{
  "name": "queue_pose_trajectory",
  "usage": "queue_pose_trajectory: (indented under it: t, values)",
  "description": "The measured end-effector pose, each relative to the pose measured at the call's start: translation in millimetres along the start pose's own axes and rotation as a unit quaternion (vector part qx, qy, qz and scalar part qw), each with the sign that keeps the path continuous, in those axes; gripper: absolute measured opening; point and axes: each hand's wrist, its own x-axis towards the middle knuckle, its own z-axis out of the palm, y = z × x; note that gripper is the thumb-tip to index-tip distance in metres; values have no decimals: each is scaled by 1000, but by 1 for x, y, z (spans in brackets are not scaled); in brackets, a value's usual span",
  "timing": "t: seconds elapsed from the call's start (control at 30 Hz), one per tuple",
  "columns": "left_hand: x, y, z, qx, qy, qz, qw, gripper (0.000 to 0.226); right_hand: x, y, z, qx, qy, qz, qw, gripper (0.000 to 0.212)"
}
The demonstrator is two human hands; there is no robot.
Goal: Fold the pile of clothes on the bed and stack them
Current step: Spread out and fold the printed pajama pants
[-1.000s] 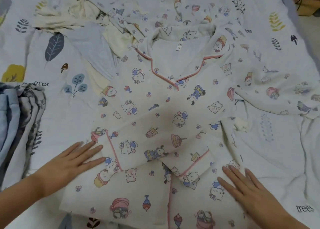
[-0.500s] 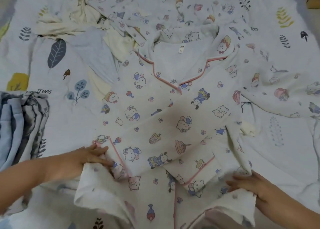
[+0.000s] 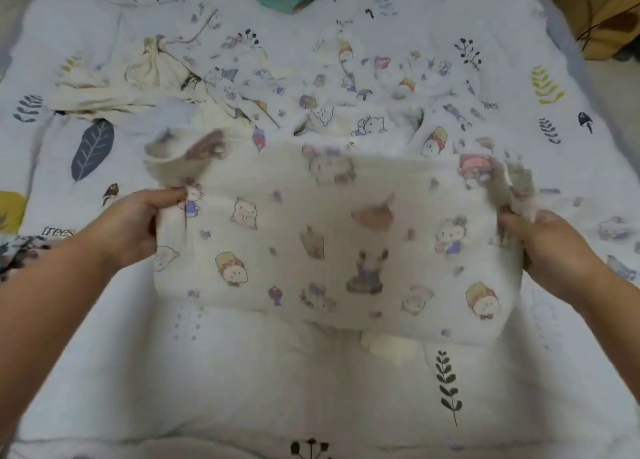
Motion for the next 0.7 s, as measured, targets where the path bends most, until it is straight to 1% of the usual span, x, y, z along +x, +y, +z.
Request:
queue_pose_trajectory:
  t: [0.03,0.07,0.1,0.13,0.2,0.27,0.33,0.37,0.4,0.47,0.57,0.63,0.67,0.7]
  values:
    - [5,-2,10,20,28,-10,999,25,9,5,6,-2,27,6,1000,16]
    - [9,-5,17,67,76,-14,995,20,16,12,11,-17,38,10,999,15]
    - [14,-11,22,116,104,-14,988,20,20,17,16,-54,43,13,998,12]
    - [17,-17,26,175,115,-12,978,18,23,22,20,-84,44,10,995,8]
    - [17,-25,31,244,124,0,962,14,25,26,28,-119,60,1,991,13]
    - [22,-24,34,254,165,44,952,19,24,26,32,-138,117,-31,983,10]
    - [27,-17,35,233,210,117,942,12,25,22,29,-154,189,-94,965,24]
    - [28,-10,36,216,226,158,937,9,24,18,25,-140,213,-124,959,29]
    - [28,-3,38,200,237,198,930,12,25,12,21,-116,232,-148,954,32]
    - [31,11,38,173,236,263,919,24,31,1,12,-77,264,-186,943,29]
    - [46,28,42,164,274,308,896,31,50,-15,11,-56,309,-198,929,23]
    - [58,25,49,185,294,277,896,27,64,-18,21,-90,294,-157,939,8]
    - [64,20,53,223,283,234,903,23,70,-16,26,-120,277,-112,947,9]
    - [70,12,56,282,254,173,909,22,76,-12,31,-145,249,-61,956,23]
